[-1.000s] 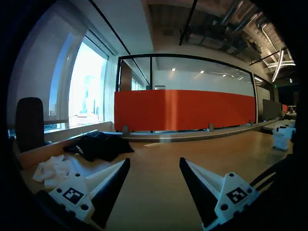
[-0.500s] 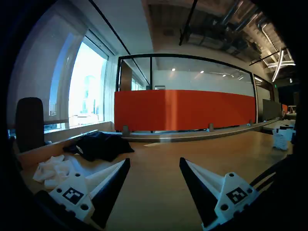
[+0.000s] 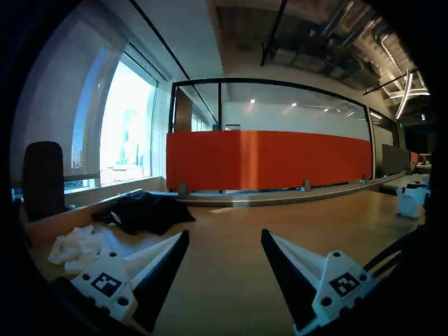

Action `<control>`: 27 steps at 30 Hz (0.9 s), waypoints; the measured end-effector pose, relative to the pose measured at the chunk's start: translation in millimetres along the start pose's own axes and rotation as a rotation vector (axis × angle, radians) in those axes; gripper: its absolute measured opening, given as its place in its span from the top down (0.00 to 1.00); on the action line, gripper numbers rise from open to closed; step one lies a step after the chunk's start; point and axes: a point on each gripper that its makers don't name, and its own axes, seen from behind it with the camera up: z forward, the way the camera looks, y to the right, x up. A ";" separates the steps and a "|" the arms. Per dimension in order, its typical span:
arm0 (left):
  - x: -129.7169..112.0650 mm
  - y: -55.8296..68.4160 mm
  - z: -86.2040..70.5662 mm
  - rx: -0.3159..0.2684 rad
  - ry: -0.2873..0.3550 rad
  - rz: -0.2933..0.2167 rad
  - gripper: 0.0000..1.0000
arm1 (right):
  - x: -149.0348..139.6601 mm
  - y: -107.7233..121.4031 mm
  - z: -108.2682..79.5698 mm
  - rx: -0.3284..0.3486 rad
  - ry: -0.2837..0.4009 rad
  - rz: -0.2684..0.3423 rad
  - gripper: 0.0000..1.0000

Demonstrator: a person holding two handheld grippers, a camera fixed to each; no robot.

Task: Fold towel

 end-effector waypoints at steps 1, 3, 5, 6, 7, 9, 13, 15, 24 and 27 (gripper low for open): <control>0.1 0.0 0.0 0.000 0.000 0.000 0.05 | 0.0 0.0 0.1 0.000 0.000 0.000 0.01; 0.3 -0.1 0.2 0.000 0.000 0.000 0.05 | -0.1 0.1 0.2 0.000 0.000 0.000 0.01; 0.2 0.0 0.0 0.000 -0.001 0.001 0.05 | -0.1 0.0 0.1 0.000 0.000 0.000 0.01; 0.2 0.1 -0.1 0.000 -0.001 0.001 0.05 | 0.0 -0.1 0.1 0.000 0.000 0.000 0.01; 0.3 0.0 -0.1 0.000 -0.001 0.001 0.05 | 0.0 -0.1 0.0 0.000 0.000 0.000 0.01; 0.5 0.0 0.1 0.000 -0.001 0.001 0.05 | -0.1 -0.2 -0.1 0.000 0.000 -0.001 0.01; 0.8 0.0 0.1 0.000 -0.001 0.000 0.05 | -0.2 -0.2 -0.1 0.000 0.000 -0.001 0.01; 0.9 0.0 0.3 0.000 -0.001 0.000 0.05 | -0.2 -0.5 -0.1 0.000 0.000 -0.001 0.01; 3.4 -0.7 0.1 0.000 -0.001 0.000 0.05 | -0.8 -0.5 -0.5 0.000 0.001 -0.001 0.01; 4.9 -0.8 -0.6 0.000 -0.002 0.001 0.05 | -0.9 -0.7 -0.5 0.000 0.001 -0.001 0.01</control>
